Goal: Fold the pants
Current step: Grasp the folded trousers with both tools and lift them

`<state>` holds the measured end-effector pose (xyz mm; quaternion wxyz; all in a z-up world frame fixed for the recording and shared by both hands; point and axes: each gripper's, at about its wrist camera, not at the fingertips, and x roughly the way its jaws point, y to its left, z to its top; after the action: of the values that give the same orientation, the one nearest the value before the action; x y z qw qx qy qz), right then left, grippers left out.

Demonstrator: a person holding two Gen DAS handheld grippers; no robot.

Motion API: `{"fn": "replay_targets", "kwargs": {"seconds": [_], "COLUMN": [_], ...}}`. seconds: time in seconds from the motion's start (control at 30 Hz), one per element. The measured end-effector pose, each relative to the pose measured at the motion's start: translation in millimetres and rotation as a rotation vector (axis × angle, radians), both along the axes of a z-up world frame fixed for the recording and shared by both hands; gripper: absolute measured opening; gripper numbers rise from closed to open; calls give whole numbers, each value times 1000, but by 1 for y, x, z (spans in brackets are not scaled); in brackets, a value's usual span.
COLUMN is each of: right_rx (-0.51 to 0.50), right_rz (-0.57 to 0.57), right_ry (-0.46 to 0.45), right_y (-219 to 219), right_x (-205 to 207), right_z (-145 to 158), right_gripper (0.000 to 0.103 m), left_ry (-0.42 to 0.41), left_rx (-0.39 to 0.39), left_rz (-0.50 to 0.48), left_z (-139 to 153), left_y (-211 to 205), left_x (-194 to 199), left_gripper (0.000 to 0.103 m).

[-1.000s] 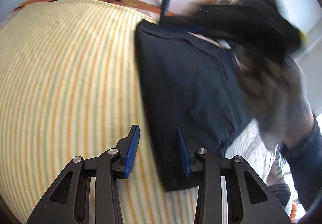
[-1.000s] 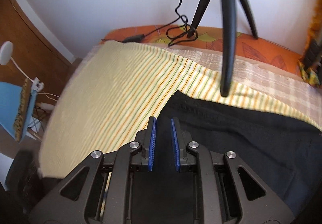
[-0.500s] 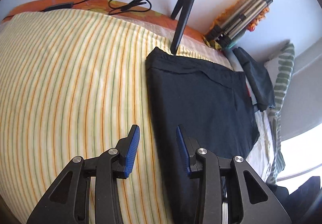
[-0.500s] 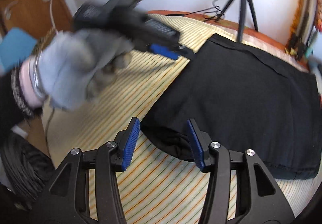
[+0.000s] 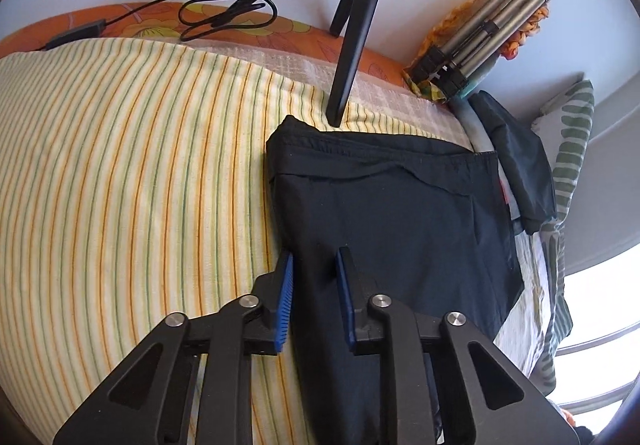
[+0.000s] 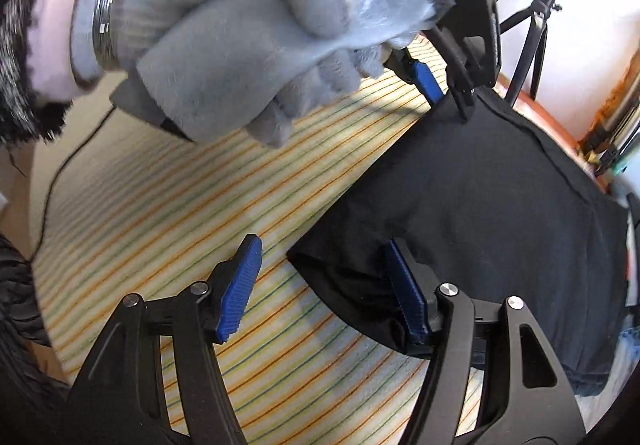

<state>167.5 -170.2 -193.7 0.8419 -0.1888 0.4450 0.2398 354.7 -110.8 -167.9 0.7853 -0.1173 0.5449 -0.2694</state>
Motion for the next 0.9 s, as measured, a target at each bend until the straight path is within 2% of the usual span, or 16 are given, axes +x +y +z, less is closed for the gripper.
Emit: {"fn": "replay_targets", "kwargs": {"seconds": [0.23,0.3,0.37,0.43,0.5,0.53,0.57,0.73,0.9], "right_rx": [-29,-29,-40,-35,-28,-20,-10,49,163], "right_rz": [-25,-35,-40,-45,-43,-43,-43,-57,-111], "right_ry": [-32,-31,-37,-32,-32,-35,-38,-104,-94], "right_y": [9,7,7,5,3,2,2,-8,-32], "right_x": [-3,-4,-5,-2,-3,-4,-4,-7,3], "right_z": [-4,-3,-2,0,2,5,9,38,59], "right_gripper": [66,62,46,39,27,15,12,7,6], "left_ry": [-18,-26,-27,-25,-26,-29,-35,-44,-1], "left_rx": [-13,-10,-7,-9,-13,-11,-8,0,-16], "left_rz": [8,2,0,8,11,10,12,33,40], "left_z": [10,13,14,15,16,17,19,23,16], "left_y": [-3,-5,-6,-5,-5,-5,-6,-3,1], "left_x": [6,5,5,6,6,6,6,11,12], "left_gripper": [10,10,10,10,9,9,9,9,11]}}
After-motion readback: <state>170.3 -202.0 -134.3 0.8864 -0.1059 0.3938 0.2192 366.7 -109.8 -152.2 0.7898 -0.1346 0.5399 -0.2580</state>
